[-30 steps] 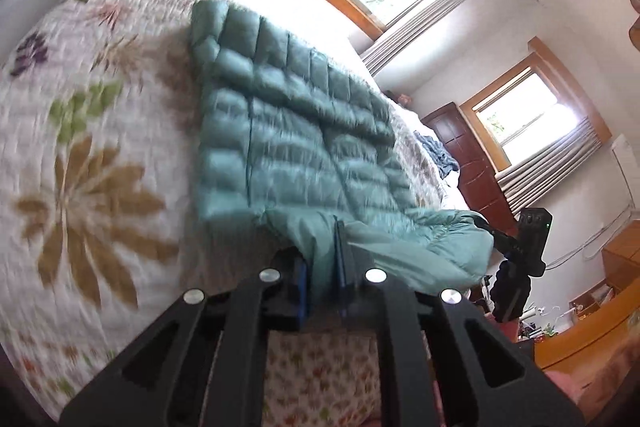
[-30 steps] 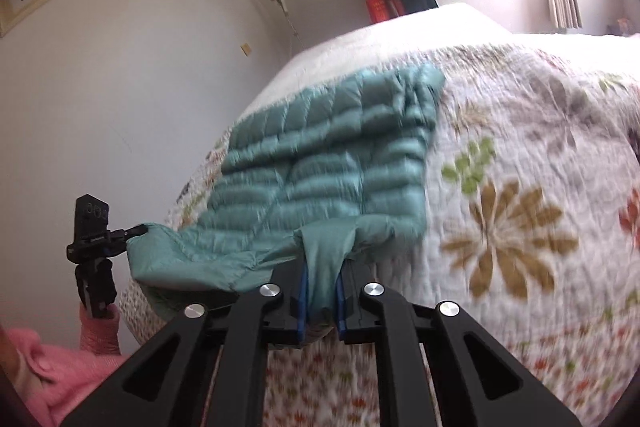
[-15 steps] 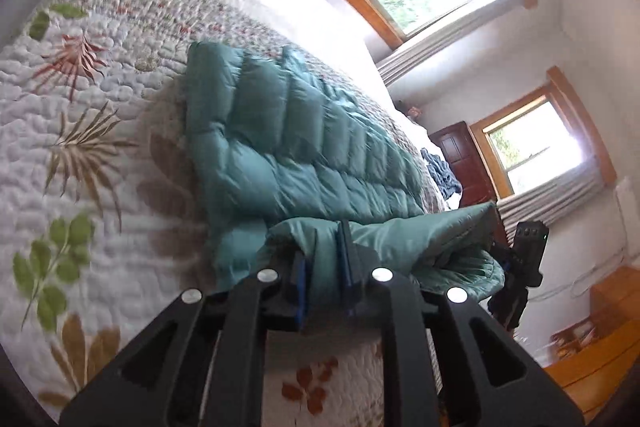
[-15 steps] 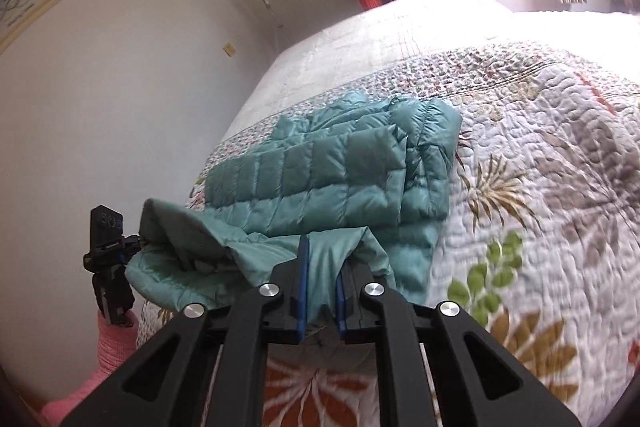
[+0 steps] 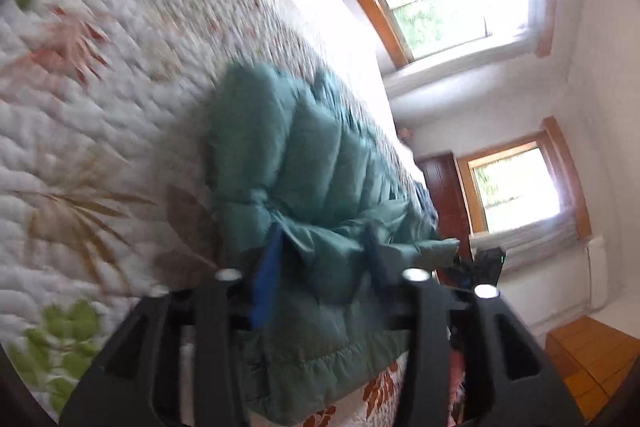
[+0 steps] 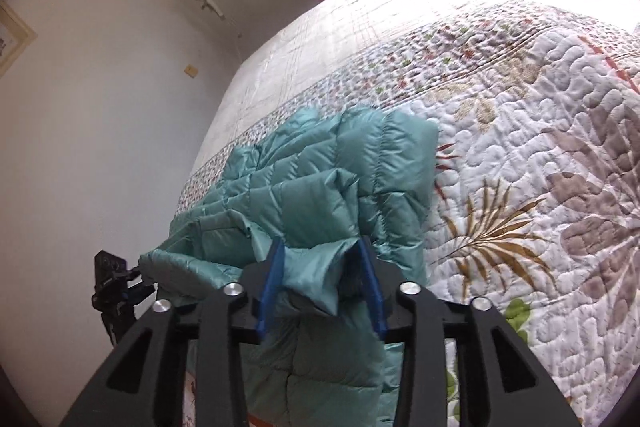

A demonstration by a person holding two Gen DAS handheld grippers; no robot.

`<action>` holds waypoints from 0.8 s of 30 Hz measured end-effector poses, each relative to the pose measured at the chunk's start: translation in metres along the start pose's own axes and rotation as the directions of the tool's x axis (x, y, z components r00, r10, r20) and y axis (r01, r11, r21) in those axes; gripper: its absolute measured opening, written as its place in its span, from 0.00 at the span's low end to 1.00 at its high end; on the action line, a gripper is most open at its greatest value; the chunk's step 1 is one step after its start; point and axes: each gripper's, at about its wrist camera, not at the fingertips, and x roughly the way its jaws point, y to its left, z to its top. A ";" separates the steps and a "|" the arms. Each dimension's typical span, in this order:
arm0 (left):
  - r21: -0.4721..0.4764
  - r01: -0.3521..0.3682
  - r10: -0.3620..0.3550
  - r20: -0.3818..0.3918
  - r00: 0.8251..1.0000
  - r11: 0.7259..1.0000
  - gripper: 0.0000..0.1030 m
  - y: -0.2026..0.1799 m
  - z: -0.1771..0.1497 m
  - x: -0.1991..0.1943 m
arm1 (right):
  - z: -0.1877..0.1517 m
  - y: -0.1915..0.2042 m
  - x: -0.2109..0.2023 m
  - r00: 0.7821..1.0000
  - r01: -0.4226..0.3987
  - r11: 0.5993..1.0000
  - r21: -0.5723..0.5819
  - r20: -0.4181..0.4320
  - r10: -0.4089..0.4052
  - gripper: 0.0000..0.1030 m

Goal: Fold large clothes

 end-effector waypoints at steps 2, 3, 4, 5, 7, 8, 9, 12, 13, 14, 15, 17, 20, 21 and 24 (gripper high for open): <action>0.022 -0.001 0.000 0.062 0.998 1.000 0.54 -0.005 0.002 -0.022 | -0.001 -0.006 -0.007 1.000 0.008 1.000 0.007 0.021 -0.008 0.45; 0.041 -0.007 0.004 0.074 0.997 0.999 0.54 -0.009 0.002 -0.029 | -0.001 -0.009 -0.011 0.999 0.008 1.000 0.013 0.031 -0.009 0.45; 0.061 -0.022 0.016 0.088 0.996 0.998 0.54 -0.013 0.001 -0.034 | -0.002 -0.011 -0.015 0.999 0.010 1.000 0.014 0.041 -0.011 0.46; 0.088 -0.050 0.040 0.105 0.994 0.995 0.54 -0.019 -0.002 -0.038 | 0.000 -0.012 -0.018 0.999 0.012 1.000 0.014 0.052 -0.013 0.47; 0.154 -0.109 0.091 0.118 0.989 0.982 0.59 -0.032 -0.008 -0.039 | 0.001 -0.010 -0.026 0.997 0.015 1.000 -0.004 0.081 -0.015 0.57; 0.197 -0.154 0.132 0.121 0.984 0.968 0.61 -0.039 -0.013 -0.035 | 0.001 -0.007 -0.028 0.996 0.015 1.000 -0.025 0.089 -0.012 0.60; 0.225 -0.188 0.163 0.124 0.979 0.956 0.62 -0.043 -0.015 -0.029 | 0.000 -0.004 -0.028 0.996 0.018 0.999 -0.044 0.090 -0.014 0.69; 0.298 -0.278 0.256 0.111 0.960 0.913 0.63 -0.047 -0.021 -0.007 | -0.003 0.013 -0.012 0.996 0.078 0.986 -0.149 0.055 -0.070 0.80; 0.310 -0.301 0.283 0.104 0.953 0.902 0.63 -0.047 -0.021 0.001 | -0.004 0.017 -0.007 0.995 0.094 0.982 -0.166 0.045 -0.088 0.80; 0.321 -0.328 0.313 0.100 0.945 0.888 0.63 -0.045 -0.022 0.009 | -0.004 0.019 0.001 0.994 0.108 0.978 -0.181 0.031 -0.104 0.80; 0.338 -0.377 0.364 0.103 0.926 0.862 0.63 -0.044 -0.022 0.021 | -0.003 0.021 0.011 0.993 0.122 0.974 -0.190 0.014 -0.121 0.80; 0.366 -0.433 0.420 0.118 0.900 0.824 0.63 -0.039 -0.022 0.034 | -0.002 0.021 0.028 0.989 0.141 0.969 -0.204 -0.017 -0.148 0.80; 0.406 -0.471 0.453 0.146 0.880 0.783 0.57 -0.042 -0.024 0.049 | -0.004 0.024 0.052 0.982 0.163 0.956 -0.243 -0.055 -0.181 0.60; 0.413 -0.474 0.453 0.154 0.878 0.778 0.53 -0.044 -0.026 0.051 | -0.006 0.026 0.054 0.982 0.161 0.954 -0.255 -0.058 -0.181 0.42; 0.456 -0.496 0.466 0.187 0.865 0.739 0.26 -0.056 -0.035 0.054 | -0.014 0.035 0.051 0.977 0.194 0.935 -0.297 -0.021 -0.210 0.23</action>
